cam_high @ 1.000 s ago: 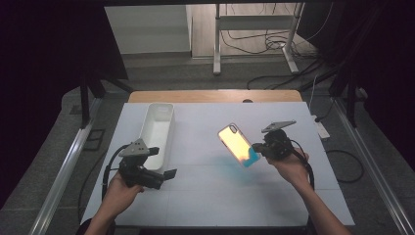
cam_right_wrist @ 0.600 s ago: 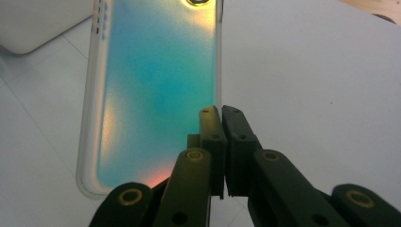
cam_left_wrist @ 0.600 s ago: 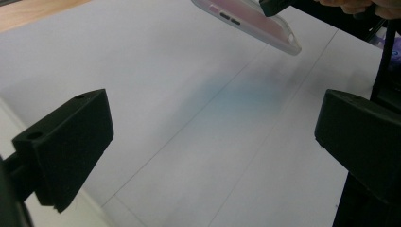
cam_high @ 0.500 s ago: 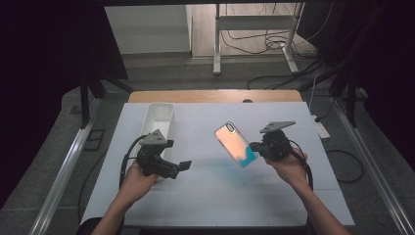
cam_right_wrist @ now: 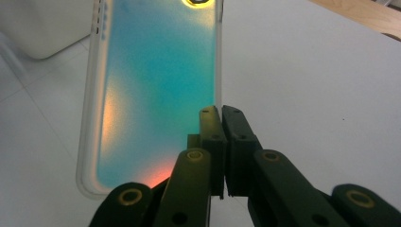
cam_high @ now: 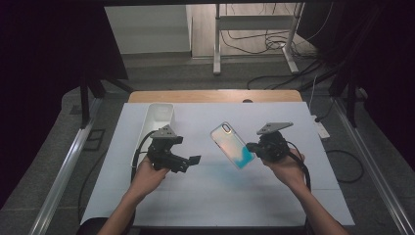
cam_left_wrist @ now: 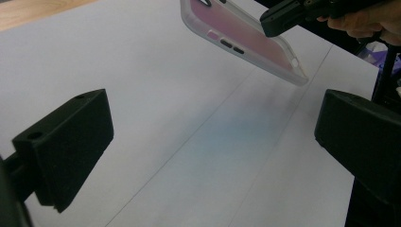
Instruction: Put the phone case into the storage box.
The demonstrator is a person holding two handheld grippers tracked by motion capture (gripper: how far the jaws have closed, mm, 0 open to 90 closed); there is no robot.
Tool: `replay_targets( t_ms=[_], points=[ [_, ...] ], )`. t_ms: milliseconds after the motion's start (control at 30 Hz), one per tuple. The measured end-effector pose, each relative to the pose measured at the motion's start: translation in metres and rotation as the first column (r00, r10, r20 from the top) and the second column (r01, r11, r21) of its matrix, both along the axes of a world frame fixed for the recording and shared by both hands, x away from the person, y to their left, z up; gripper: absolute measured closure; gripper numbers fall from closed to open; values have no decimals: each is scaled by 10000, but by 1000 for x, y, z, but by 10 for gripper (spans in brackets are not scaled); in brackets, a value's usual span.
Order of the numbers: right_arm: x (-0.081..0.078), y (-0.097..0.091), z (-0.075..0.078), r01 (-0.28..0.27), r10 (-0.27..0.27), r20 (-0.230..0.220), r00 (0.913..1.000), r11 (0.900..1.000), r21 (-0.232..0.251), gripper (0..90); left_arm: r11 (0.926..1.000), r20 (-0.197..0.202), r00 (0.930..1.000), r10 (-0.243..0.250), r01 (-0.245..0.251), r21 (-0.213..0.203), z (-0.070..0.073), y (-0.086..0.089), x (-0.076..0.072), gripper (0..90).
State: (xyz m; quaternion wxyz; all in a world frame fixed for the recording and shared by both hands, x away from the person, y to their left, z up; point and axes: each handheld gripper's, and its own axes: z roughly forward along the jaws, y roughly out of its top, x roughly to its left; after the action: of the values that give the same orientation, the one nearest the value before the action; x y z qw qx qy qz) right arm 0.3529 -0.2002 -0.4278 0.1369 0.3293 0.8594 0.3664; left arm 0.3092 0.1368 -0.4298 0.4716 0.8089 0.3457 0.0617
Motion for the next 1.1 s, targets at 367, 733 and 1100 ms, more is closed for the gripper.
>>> replay_targets(
  t_ms=[367,733,1100],
  points=[
    [-5,7,1,-245,245,173,9995,9997,-5,880,9989,-175,9997,-188,180,-434,-5,-8,-1,0],
    [-14,19,2,-610,609,380,9974,9981,22,880,9967,-689,9975,-133,76,-811,-7,-9,2,0],
    [-23,33,2,-985,983,614,9933,9951,-8,880,9931,-1320,9912,-109,-46,-1168,-12,-9,8,1]
  ],
)
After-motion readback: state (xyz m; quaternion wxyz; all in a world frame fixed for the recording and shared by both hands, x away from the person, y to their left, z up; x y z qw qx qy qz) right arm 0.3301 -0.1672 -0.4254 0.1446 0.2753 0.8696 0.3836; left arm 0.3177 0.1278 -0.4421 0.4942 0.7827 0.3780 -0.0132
